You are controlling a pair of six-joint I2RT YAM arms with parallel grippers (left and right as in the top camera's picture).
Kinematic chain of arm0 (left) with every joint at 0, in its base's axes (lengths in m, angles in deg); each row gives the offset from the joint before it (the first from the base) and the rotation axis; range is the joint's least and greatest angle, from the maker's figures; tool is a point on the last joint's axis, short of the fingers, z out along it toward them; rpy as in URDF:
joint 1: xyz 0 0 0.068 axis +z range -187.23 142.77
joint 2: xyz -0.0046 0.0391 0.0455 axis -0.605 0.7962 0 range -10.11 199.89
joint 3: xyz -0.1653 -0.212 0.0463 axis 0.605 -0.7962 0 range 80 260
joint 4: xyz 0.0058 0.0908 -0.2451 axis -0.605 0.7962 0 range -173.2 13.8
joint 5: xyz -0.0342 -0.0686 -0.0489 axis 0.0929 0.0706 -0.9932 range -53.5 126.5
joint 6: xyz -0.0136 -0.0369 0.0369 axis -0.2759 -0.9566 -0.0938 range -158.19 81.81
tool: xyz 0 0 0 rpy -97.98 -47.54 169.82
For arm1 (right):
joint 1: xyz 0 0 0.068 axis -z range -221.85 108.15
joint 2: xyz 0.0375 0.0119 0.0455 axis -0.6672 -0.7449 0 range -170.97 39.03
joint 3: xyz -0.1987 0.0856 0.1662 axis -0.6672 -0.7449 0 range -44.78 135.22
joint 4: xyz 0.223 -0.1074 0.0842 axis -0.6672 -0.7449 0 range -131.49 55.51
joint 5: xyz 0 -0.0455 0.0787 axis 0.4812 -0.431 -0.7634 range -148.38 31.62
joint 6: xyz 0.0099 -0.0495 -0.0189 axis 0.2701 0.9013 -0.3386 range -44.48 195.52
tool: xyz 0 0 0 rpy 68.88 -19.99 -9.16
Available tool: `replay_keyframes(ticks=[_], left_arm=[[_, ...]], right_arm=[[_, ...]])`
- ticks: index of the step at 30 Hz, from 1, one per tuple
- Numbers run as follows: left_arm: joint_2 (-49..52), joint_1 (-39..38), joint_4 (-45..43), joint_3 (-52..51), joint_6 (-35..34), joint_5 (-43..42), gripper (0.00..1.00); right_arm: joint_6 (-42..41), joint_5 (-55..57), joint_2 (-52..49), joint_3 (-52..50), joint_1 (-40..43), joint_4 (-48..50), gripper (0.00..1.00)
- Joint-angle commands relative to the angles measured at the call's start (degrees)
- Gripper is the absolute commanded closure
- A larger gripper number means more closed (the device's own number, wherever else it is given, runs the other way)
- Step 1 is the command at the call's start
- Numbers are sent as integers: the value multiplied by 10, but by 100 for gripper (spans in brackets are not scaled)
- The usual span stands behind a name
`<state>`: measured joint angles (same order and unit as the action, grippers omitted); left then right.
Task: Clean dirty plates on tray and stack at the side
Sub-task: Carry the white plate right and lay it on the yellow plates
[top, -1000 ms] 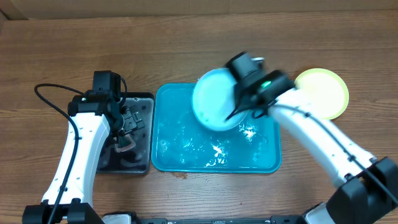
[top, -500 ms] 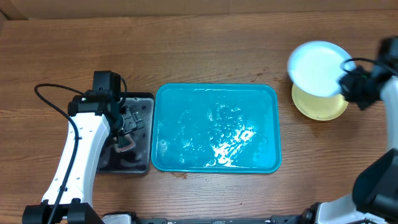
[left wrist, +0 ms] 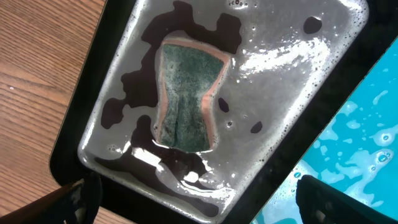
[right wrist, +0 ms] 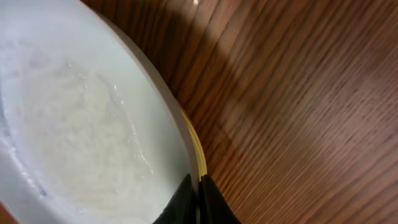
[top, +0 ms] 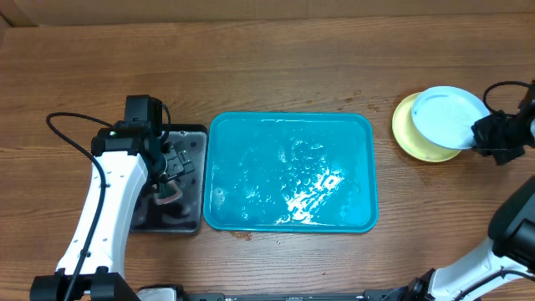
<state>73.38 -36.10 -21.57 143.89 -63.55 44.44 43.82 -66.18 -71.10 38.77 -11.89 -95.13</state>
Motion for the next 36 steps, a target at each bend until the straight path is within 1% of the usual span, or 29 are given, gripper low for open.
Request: replay_keyframes(ticks=[1,6,13,17,21,24,25,26,27,28,30,34,35,36], left_arm=[[-7,-4,-3,-1,-4,-5,0],[-7,-4,-1,-1,-4,-5,0],[-7,-4,-4,-1,-4,-5,0],[-7,-4,-4,-1,-4,-5,0],[-7,-4,-3,-1,-4,-5,0],[-7,-4,-2,-1,-4,-5,0],[-7,-4,-2,-1,-4,-5,0],[-7,-4,-2,-1,-4,-5,0],[-7,-4,-3,-1,-4,-5,1],[-7,-4,-4,-1,-4,-5,0],[-7,-4,-5,-1,-4,-5,0],[-7,-4,-5,-1,-4,-5,0],[-7,-4,-4,-1,-4,-5,0],[-7,-4,-4,-1,-4,-5,0]], right_arm=[[6,-9,-21,1,-11,8,96],[7,-9,-45,1,-21,6,96],[32,-4,-48,1,-48,-2,96],[32,18,-48,1,-70,-11,96],[-18,59,-48,1,-73,-31,96],[-20,61,-48,1,-66,-36,96],[-8,60,-48,1,-65,-38,95],[5,60,-48,1,-65,-40,84],[14,60,-48,1,-65,-40,67],[23,60,-47,1,-65,-40,62],[42,63,-45,3,-68,-44,58],[46,63,-26,24,-73,-59,57],[48,63,-18,31,-75,-62,54],[48,63,-7,40,-78,-66,48]])
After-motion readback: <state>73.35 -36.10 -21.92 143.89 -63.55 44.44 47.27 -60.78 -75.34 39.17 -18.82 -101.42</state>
